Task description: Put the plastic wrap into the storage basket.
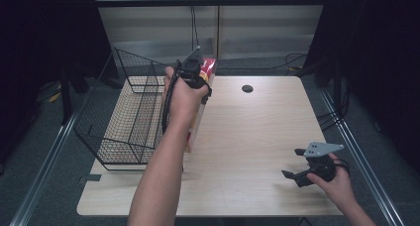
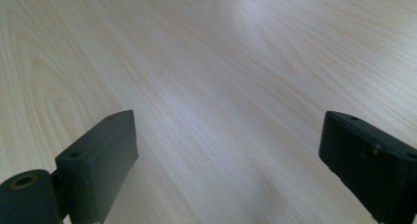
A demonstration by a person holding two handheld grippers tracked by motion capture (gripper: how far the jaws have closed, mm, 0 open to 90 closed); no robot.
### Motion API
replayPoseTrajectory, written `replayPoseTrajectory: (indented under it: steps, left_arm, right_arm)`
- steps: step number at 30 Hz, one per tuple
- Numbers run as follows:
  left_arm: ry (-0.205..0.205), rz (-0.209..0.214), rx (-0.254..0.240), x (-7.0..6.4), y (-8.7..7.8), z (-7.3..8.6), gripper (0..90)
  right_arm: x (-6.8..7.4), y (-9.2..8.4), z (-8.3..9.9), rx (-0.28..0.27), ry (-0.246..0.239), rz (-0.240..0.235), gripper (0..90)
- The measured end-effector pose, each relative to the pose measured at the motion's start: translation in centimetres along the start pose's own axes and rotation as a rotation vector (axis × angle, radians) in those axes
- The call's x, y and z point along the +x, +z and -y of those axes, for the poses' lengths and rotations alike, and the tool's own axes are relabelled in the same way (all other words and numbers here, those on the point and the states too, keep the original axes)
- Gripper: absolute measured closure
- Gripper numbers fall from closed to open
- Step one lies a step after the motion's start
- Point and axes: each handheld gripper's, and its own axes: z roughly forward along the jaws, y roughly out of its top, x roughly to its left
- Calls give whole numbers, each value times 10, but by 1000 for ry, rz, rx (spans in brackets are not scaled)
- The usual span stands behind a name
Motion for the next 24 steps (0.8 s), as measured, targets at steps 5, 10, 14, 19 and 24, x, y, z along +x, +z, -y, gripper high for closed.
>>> replayPoseTrajectory:
  steps: [5, 10, 14, 19, 24]
  left_arm:
    - [-18, -2, 3, 8, -3, 2, 424]
    - [-36, -6, 5, 19, -8, 4, 425]
    - [-50, -18, -3, 30, -16, 6, 425]
    - [-67, -28, -7, 37, -21, 8, 425]
    - [-90, -34, -5, 46, -26, 11, 425]
  right_arm:
    - [0, 0, 0, 1, -3, -1, 70]
    - [0, 0, 0, -3, -5, -2, 70]
    - [0, 0, 0, 0, -1, -1, 70]
    - [0, 0, 0, -1, -2, -2, 70]
    - [0, 1, 0, 2, -7, -4, 70]
